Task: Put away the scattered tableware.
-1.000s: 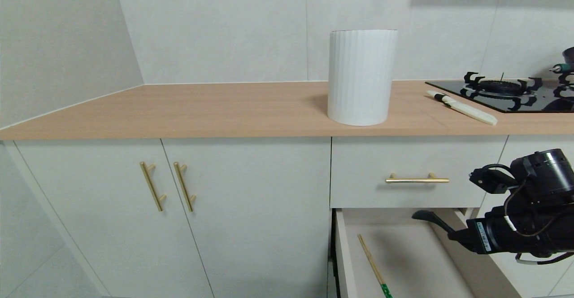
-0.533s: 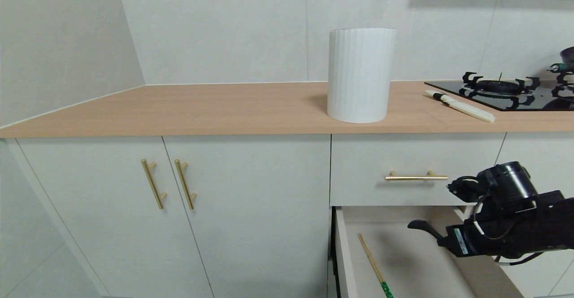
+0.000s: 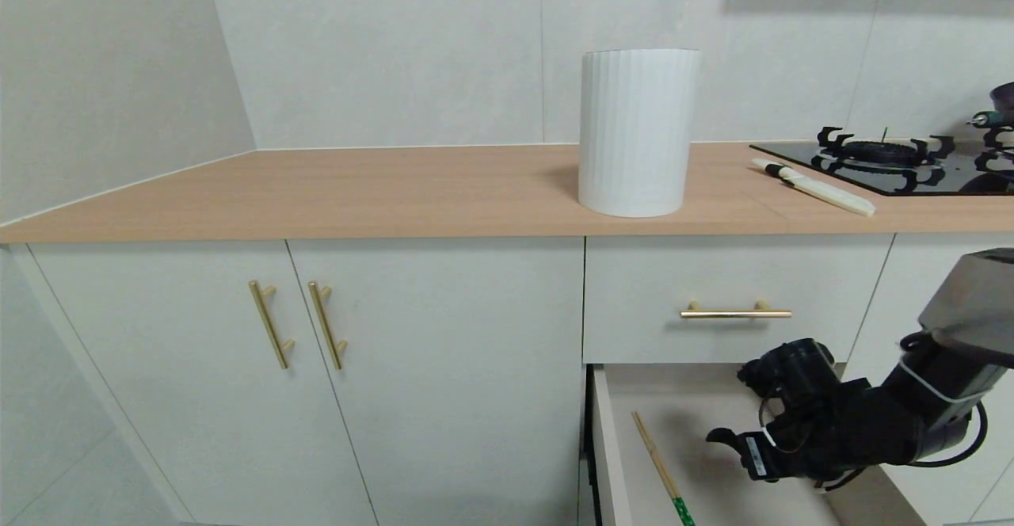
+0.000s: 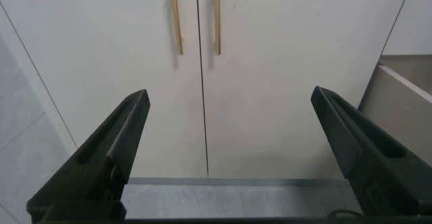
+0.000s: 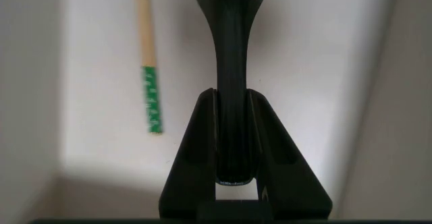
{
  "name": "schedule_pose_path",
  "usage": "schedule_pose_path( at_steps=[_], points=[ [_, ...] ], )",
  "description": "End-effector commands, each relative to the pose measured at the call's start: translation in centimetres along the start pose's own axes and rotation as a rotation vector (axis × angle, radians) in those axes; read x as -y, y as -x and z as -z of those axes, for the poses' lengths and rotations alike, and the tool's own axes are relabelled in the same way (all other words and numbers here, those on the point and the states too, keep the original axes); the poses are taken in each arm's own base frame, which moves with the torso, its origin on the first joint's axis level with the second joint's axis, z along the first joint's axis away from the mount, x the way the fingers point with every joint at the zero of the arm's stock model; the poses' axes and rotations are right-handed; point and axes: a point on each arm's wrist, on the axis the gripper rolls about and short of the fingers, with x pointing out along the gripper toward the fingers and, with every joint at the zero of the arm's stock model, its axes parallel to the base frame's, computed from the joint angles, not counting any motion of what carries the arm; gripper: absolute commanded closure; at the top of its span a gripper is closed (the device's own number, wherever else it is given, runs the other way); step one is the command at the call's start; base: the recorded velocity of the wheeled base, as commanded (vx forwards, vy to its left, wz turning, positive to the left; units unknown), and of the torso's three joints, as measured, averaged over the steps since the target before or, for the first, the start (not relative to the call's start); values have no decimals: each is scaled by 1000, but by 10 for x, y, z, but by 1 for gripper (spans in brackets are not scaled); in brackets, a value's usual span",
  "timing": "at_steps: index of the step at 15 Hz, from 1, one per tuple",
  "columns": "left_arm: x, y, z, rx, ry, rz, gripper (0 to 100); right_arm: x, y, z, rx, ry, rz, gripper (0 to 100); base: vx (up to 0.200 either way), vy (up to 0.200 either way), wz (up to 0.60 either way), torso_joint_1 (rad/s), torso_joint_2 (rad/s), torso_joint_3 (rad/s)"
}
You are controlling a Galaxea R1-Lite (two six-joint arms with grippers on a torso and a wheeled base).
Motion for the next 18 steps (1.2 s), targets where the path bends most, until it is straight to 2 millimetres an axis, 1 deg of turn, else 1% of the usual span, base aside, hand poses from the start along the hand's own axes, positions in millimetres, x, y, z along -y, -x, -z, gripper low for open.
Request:
schedule_pose_path(
  at_steps=[1,3,18],
  points=[
    [0,0,0,0,0,0,0,-6,-25,8,-60,25,54,100,0,0,0,0,0,0],
    [0,0,0,0,0,0,0,-10,-29,10,-68,43,84,100,0,0,0,0,0,0],
    [0,0,0,0,0,0,0,-10,-30,9,-67,34,91,100,0,0,0,0,0,0]
  ],
)
